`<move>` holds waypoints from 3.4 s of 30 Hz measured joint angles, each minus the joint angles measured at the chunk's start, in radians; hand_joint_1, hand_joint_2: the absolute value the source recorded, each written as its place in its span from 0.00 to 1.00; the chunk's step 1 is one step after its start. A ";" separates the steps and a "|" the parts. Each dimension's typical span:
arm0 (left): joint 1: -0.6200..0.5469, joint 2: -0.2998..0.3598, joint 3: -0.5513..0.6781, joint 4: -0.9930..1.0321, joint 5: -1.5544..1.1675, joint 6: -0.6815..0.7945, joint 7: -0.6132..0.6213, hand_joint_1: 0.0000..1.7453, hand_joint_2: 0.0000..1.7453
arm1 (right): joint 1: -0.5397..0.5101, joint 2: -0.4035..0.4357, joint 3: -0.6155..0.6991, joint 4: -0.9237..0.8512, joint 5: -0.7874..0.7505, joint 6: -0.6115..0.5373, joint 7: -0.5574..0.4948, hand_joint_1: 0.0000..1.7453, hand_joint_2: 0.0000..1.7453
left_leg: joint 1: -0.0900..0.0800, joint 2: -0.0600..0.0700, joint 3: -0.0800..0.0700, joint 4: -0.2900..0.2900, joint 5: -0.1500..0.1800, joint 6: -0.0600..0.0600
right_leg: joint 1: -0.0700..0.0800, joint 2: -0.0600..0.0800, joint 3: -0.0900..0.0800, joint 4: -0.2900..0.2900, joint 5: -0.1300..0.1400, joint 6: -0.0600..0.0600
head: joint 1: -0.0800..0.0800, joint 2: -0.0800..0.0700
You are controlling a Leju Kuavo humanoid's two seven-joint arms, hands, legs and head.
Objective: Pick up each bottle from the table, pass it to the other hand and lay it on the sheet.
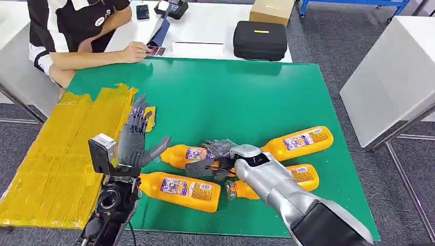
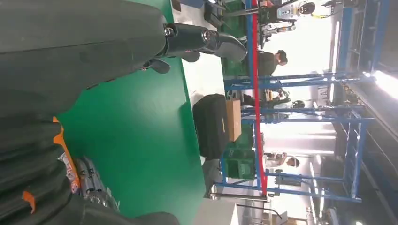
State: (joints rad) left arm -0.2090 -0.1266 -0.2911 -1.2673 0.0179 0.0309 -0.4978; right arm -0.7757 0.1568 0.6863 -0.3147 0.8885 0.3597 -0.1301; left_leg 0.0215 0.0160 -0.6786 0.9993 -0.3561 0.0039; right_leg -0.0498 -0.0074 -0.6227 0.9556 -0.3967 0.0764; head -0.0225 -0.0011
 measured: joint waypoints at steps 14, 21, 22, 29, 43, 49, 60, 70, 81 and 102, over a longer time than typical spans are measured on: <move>0.013 0.000 0.000 -0.025 -0.006 -0.006 -0.003 0.00 1.00 | 0.006 -0.012 0.105 0.005 0.130 -0.119 0.095 0.97 1.00 | 0.000 0.000 0.002 0.000 0.000 0.000 | 0.000 0.000 0.001 0.000 0.000 0.000 | 0.000 0.000; 0.014 0.000 0.000 -0.025 -0.006 -0.006 -0.003 0.00 1.00 | 0.013 -0.016 0.118 0.005 0.132 -0.169 0.104 1.00 1.00 | 0.000 0.000 0.002 0.000 0.000 0.000 | 0.000 0.000 0.001 0.000 0.000 0.000 | 0.000 0.000; 0.014 0.000 0.000 -0.025 -0.006 -0.006 -0.003 0.00 1.00 | 0.014 -0.016 0.119 0.005 0.131 -0.188 0.108 1.00 1.00 | 0.000 0.000 0.002 0.000 0.000 0.000 | 0.000 0.000 0.001 0.000 0.000 0.000 | 0.000 0.000; 0.038 0.000 0.002 -0.051 -0.014 0.005 0.002 0.00 1.00 | 0.044 -0.023 0.077 0.003 0.054 -0.417 0.135 1.00 1.00 | 0.000 0.000 0.001 0.000 0.000 0.000 | 0.000 0.000 0.002 0.000 0.000 0.000 | 0.000 0.000; 0.051 0.000 -0.002 -0.101 -0.004 0.036 0.092 0.00 1.00 | 0.218 -0.055 -0.341 -0.344 -0.332 -0.918 -0.232 1.00 1.00 | 0.000 -0.002 -0.001 0.000 -0.001 0.000 | 0.000 -0.001 -0.001 0.000 -0.001 0.001 | 0.000 0.000; -0.014 0.000 -0.015 -0.055 0.215 -0.128 0.174 0.00 1.00 | 0.286 -0.055 -0.411 -0.462 -0.426 -0.928 -0.283 1.00 1.00 | 0.000 -0.002 -0.001 0.000 -0.001 0.000 | 0.000 -0.001 -0.001 0.000 -0.001 0.001 | 0.000 0.000; -0.189 0.000 -0.027 0.156 0.464 -0.326 0.262 0.00 1.00 | 0.316 -0.029 -0.404 -0.520 -0.404 -0.882 -0.267 1.00 1.00 | 0.000 -0.002 -0.001 0.000 -0.001 -0.001 | 0.000 -0.001 0.000 0.000 0.000 0.001 | 0.000 0.000; -0.223 0.000 -0.040 0.196 0.441 -0.260 0.245 0.00 1.00 | 0.278 0.012 -0.334 -0.471 -0.301 -0.788 -0.171 1.00 1.00 | 0.000 -0.002 -0.002 0.000 -0.001 -0.001 | 0.000 -0.001 -0.001 0.000 -0.001 0.001 | 0.000 0.000; -0.230 -0.002 -0.040 0.202 0.422 -0.240 0.247 0.00 1.00 | 0.249 0.041 -0.260 -0.430 -0.190 -0.685 -0.084 1.00 1.00 | 0.000 -0.002 -0.002 0.000 0.000 -0.001 | 0.000 -0.001 -0.001 0.000 -0.001 0.001 | 0.000 0.000; -0.230 -0.008 -0.029 0.222 0.418 -0.239 0.252 0.00 1.00 | 0.239 0.055 -0.170 -0.432 -0.063 -0.655 -0.017 1.00 1.00 | 0.000 -0.002 -0.002 0.000 0.000 -0.001 | 0.000 -0.001 -0.002 0.000 -0.001 0.001 | 0.000 0.000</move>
State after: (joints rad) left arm -0.4386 -0.1347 -0.3197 -1.0456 0.4364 -0.2083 -0.2457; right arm -0.5369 0.2113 0.5161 -0.7465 0.8251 -0.2956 -0.1472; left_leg 0.0217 0.0142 -0.6803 0.9994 -0.3566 0.0032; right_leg -0.0498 -0.0085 -0.6242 0.9557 -0.3973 0.0771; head -0.0225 -0.0011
